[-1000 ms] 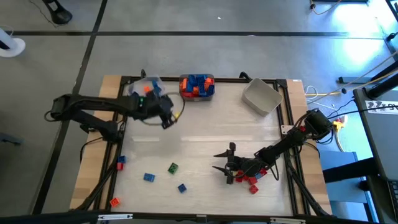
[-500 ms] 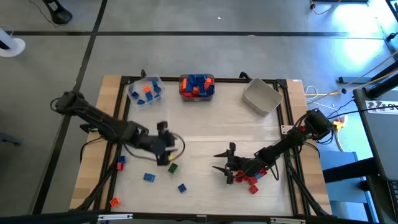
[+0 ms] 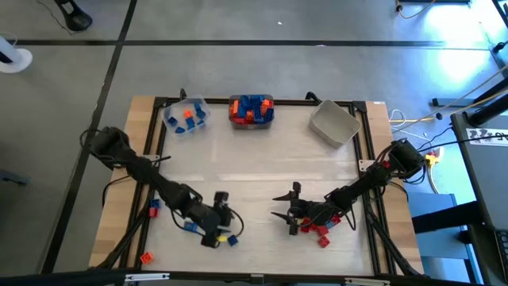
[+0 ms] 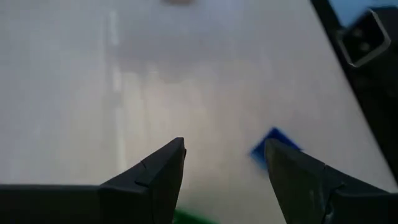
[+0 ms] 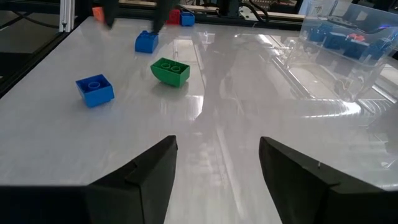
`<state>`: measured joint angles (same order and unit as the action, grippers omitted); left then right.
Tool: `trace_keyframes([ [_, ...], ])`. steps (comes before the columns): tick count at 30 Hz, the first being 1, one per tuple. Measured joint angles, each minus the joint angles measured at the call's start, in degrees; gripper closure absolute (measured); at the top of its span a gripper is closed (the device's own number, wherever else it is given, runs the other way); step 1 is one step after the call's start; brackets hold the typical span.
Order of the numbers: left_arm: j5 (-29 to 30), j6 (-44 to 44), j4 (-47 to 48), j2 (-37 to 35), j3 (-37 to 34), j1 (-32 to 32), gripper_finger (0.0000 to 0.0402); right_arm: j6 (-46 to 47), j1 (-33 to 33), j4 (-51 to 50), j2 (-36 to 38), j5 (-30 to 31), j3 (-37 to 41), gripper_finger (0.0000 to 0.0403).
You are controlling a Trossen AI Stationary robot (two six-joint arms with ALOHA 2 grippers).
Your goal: Sort blocks by size
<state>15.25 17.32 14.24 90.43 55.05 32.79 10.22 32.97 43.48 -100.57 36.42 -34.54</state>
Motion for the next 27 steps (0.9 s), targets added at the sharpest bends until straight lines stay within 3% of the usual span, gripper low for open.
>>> trace_keyframes([
  [10,-7.57,-3.07,-10.24,8.90,0.00,1.89,0.0192,0.00,0.00,0.00,0.00,0.00,0.00,0.0173],
  [27,-9.12,-8.35,-12.87,13.95,0.00,1.85,0.0192,0.00,0.00,-0.04,-0.02,-0.02,0.00,0.0173],
])
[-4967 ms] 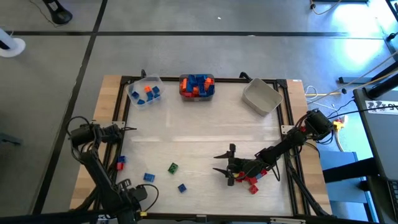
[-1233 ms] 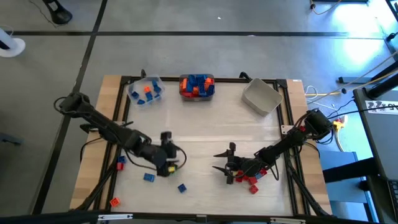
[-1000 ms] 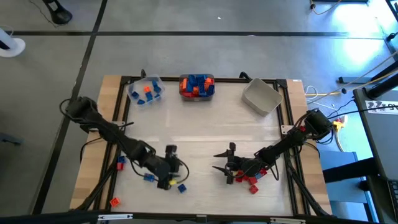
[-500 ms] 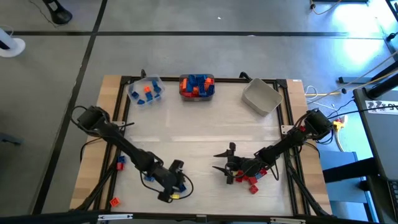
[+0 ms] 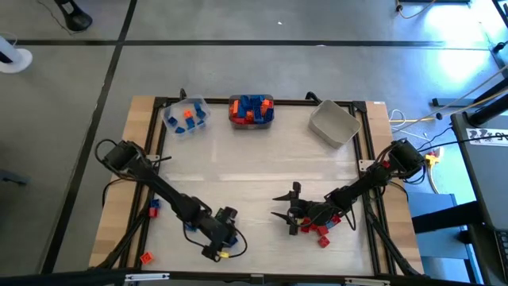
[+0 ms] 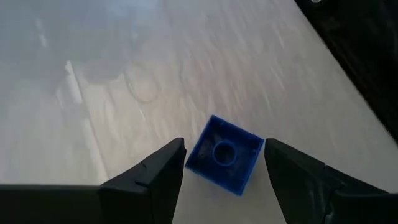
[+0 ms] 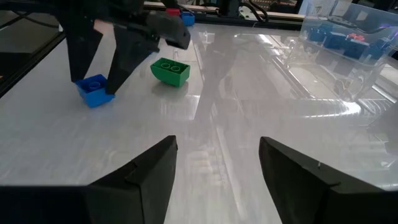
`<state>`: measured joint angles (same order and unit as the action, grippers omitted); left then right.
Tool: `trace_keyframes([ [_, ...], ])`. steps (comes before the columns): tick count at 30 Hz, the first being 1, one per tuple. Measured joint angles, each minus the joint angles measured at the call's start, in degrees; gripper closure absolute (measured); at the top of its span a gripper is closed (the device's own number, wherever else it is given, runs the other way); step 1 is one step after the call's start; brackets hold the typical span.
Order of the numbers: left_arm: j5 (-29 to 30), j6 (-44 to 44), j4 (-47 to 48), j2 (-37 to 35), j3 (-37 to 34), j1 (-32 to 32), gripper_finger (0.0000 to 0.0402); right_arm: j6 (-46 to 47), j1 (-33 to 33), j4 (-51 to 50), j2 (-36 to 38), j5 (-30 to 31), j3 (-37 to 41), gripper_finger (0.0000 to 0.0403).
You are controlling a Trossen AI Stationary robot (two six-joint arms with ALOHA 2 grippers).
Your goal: Sort blocks by size
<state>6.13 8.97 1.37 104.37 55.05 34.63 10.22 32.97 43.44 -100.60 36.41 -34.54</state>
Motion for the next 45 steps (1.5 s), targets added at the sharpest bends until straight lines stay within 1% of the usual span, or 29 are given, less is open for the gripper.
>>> trace_keyframes([
  [12,0.44,-1.64,-2.09,2.33,-0.02,-0.20,0.0194,0.00,0.00,-0.10,0.00,0.00,-0.02,0.0173],
  [15,0.44,-1.62,-2.09,2.36,-0.04,-0.17,0.0215,0.00,0.00,-0.09,0.00,0.02,-0.02,0.0173],
  [19,0.44,-1.47,-2.24,2.36,-0.04,-0.22,0.0262,0.00,0.00,-0.09,0.00,0.02,-0.02,0.0173],
  [21,0.46,-1.38,-2.26,2.34,-0.04,-0.28,0.0279,0.00,0.00,-0.09,0.00,0.01,-0.02,0.0173],
  [25,0.65,0.02,-1.82,1.61,0.05,-0.78,0.0280,0.00,0.00,-0.09,0.00,0.02,-0.02,0.0173],
  [29,1.95,2.22,-1.75,-1.63,0.13,-1.72,0.0274,0.00,0.00,-0.11,0.00,0.02,-0.02,0.0173],
  [32,4.25,2.69,-0.75,-5.26,0.17,-2.66,0.0268,0.00,0.00,-0.08,0.00,0.02,-0.01,0.0173],
  [35,7.48,2.62,2.01,-9.89,0.20,-3.77,0.0272,0.00,0.00,-0.08,0.00,0.02,-0.02,0.0173],
  [41,19.98,2.52,11.75,-19.54,0.20,-6.74,0.0267,0.00,0.00,-0.08,0.00,0.02,-0.02,0.0173],
  [45,28.64,1.04,19.81,-24.88,0.20,-10.19,0.0265,0.00,0.00,-0.09,0.00,0.02,-0.01,0.0173],
])
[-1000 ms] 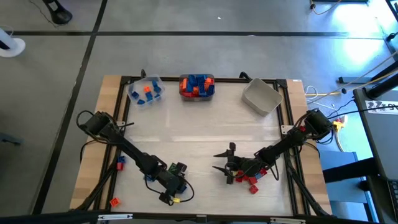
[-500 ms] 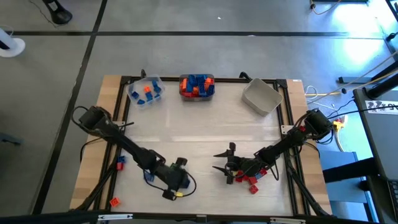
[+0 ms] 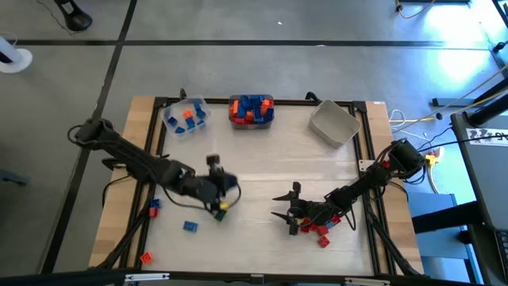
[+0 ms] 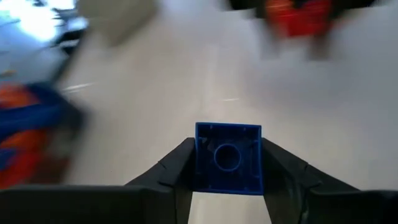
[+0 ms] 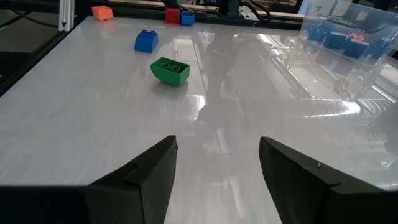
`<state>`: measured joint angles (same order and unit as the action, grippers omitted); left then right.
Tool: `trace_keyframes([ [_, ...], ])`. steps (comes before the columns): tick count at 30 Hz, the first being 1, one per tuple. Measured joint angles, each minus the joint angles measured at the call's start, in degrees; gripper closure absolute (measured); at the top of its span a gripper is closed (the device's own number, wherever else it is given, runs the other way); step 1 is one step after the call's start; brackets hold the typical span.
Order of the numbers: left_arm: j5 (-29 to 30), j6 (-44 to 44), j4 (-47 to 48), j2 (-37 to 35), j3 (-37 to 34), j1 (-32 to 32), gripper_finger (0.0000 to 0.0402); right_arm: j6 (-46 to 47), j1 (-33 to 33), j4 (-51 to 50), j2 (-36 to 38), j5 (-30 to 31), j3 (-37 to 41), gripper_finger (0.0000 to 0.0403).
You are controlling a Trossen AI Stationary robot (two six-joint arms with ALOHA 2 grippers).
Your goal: Sort blocks by size
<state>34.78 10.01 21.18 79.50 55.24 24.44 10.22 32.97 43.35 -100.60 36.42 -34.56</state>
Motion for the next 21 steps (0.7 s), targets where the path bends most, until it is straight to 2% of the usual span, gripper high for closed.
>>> trace_keyframes([
  [6,9.06,0.34,9.95,-4.93,0.01,-7.79,0.0267,0.00,0.00,-0.01,0.00,0.00,0.00,0.0173],
  [13,9.65,3.11,18.21,-6.11,-0.10,-19.35,0.0264,0.00,0.00,-0.05,0.00,-0.01,-0.01,0.0173],
  [21,9.67,3.53,18.54,-6.11,-4.97,-33.20,0.0263,0.00,0.00,-0.35,0.00,-0.02,-0.01,0.0173],
])
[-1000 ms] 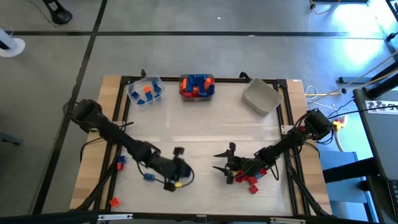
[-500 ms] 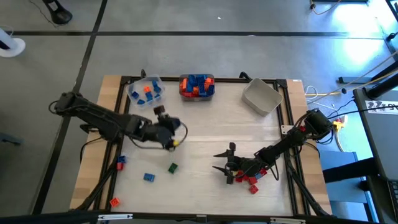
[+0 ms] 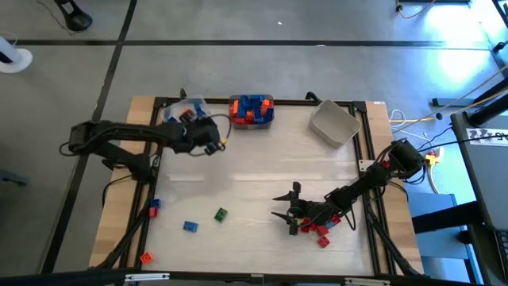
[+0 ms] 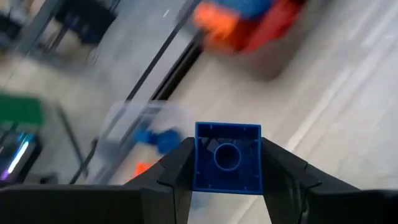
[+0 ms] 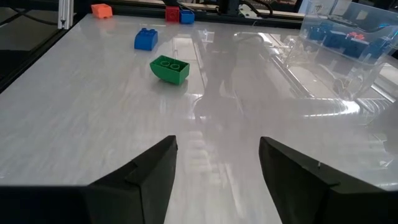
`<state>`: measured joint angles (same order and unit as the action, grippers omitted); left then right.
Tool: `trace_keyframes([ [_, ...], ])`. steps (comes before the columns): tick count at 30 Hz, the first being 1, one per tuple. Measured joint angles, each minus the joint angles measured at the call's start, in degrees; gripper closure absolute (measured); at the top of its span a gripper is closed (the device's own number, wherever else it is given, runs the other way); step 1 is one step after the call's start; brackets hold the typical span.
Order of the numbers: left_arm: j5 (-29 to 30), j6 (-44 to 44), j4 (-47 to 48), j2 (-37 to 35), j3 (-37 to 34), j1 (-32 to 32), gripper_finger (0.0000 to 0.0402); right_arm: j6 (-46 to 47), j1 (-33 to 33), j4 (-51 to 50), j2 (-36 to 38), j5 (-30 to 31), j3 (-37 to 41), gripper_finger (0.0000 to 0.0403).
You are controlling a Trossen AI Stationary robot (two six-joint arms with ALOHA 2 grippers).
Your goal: Sort blocks by size
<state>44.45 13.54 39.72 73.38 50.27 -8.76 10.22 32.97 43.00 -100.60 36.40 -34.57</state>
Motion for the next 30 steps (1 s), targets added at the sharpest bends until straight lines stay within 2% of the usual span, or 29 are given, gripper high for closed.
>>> trace_keyframes([
  [8,-0.04,-0.19,-1.91,0.00,-4.13,-13.78,0.0263,0.02,0.00,0.02,0.00,0.00,0.01,0.0173],
  [14,-0.11,-0.68,-4.71,0.11,-4.93,-20.26,0.0263,0.00,0.00,0.02,0.00,0.00,0.00,0.0173],
  [19,-0.57,-0.22,-5.16,0.11,-4.91,-23.08,0.0255,0.02,0.00,0.02,0.00,0.00,0.00,0.0173],
  [30,-4.27,1.16,-4.46,0.13,-4.91,-24.61,0.0175,0.02,0.00,0.02,0.00,-0.46,0.00,0.0173],
])
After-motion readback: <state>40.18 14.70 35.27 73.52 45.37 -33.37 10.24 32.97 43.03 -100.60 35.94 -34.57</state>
